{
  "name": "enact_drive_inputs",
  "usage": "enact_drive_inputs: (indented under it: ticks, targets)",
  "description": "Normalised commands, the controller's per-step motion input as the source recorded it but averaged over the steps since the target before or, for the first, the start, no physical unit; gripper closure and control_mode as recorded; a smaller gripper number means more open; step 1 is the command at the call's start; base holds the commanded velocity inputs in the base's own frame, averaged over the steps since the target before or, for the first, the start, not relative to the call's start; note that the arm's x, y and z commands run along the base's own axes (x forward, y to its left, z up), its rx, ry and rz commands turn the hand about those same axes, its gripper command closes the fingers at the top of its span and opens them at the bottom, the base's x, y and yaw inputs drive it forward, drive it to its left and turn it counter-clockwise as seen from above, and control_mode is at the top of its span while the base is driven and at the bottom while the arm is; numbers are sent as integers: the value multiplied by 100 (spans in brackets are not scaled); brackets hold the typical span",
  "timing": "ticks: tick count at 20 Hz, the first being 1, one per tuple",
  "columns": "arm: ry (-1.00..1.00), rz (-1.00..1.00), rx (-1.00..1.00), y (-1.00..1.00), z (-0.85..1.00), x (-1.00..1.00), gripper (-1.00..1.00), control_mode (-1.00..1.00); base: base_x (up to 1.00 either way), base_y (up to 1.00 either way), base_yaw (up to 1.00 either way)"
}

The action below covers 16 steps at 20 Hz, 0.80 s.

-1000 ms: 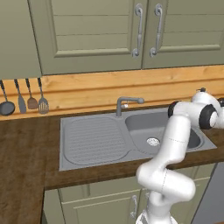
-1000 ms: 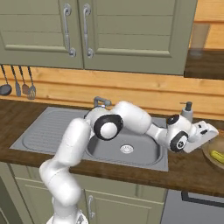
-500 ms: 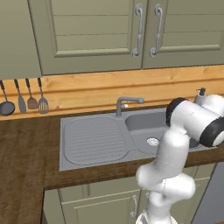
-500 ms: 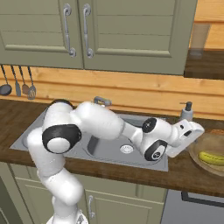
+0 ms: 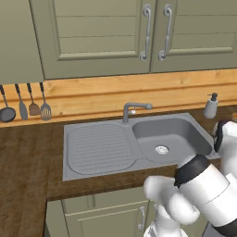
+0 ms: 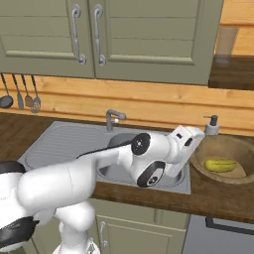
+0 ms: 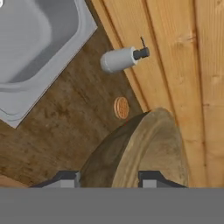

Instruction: Pick the cucumber from the sink and place it in the bowl. Then pick the bowl and place it in the microwave. Then close the microwave door and press the start button.

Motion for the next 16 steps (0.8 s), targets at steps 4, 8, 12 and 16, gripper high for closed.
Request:
enact_drive_inputs:
  ticks: [4, 8, 12, 16]
  targets:
    - [23, 16, 0, 100, 100, 0, 100, -100, 0, 0, 0]
    - [28, 18, 2, 100, 100, -3, 100, -100, 0, 0, 0]
    - [24, 19, 4, 100, 99, -8, 100, -100, 0, 0, 0]
    - [7, 24, 2, 100, 41, -9, 100, -100, 0, 0, 0]
